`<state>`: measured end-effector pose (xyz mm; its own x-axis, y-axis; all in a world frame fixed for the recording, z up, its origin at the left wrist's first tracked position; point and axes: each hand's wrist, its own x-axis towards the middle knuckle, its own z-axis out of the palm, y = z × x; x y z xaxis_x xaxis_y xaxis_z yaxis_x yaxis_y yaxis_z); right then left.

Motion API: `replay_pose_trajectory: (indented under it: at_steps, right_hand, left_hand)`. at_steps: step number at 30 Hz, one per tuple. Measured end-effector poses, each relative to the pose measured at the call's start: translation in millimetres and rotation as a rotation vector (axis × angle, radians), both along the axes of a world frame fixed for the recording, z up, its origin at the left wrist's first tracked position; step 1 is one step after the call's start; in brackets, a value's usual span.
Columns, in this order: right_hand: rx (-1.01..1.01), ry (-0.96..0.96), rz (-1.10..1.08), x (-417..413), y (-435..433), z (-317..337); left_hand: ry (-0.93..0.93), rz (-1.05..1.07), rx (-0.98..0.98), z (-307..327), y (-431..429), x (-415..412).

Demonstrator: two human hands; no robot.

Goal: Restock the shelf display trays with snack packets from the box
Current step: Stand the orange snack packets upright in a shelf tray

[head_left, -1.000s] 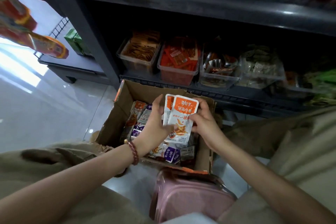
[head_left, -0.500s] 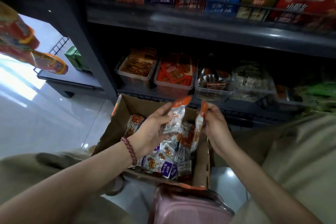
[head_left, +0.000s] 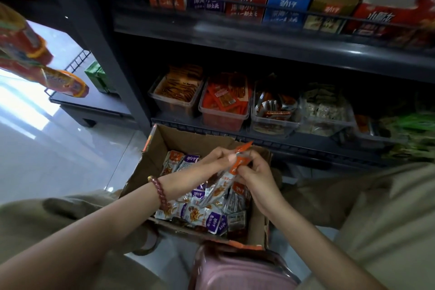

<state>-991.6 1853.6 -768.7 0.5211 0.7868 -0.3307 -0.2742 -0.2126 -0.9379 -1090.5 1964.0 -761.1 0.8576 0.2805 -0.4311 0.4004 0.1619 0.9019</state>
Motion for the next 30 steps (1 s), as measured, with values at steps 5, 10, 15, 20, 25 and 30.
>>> replay_pose_trajectory:
  at_steps: [5,10,15,20,25,30]
  right_hand:
    - [-0.080,-0.059,-0.023,0.9,-0.6,-1.6]
    - [-0.090,0.221,-0.095,7.8,-3.7,-2.5]
    - [-0.003,0.406,-0.074,4.8,-4.3,5.9]
    - [0.081,0.399,-0.070,5.0,-5.9,12.6]
    - [0.072,0.043,-0.048,13.3,4.4,31.6]
    - [0.207,-0.251,-0.195,20.9,27.4,52.0]
  left_hand:
    - [0.050,-0.071,-0.042,4.2,-8.1,-13.9]
    - [0.016,0.018,-0.161,4.8,-12.3,-20.3]
    - [-0.021,0.213,-0.184,2.9,-13.5,-22.4]
    - [-0.095,0.251,-0.055,7.7,-12.2,-20.6]
    - [-0.184,0.296,-0.035,14.2,-12.3,-13.0]
    - [-0.286,0.359,0.232,28.1,3.3,0.9]
